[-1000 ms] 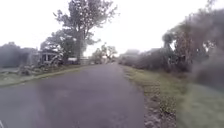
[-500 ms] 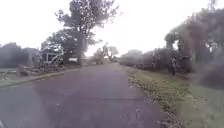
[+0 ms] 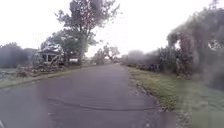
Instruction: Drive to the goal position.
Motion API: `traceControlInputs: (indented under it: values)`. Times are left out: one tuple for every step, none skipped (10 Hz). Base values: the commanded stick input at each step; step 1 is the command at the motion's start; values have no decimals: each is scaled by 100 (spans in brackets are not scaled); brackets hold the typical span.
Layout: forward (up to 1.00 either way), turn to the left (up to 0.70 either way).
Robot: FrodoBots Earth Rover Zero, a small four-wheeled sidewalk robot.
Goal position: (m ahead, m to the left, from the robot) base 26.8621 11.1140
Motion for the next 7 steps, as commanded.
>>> traceControlInputs:
  values:
    - [70,0]
    - [70,-14]
    - [70,-14]
    - [70,-14]
    - [70,-11]
    - [70,-6]
    - [70,0]
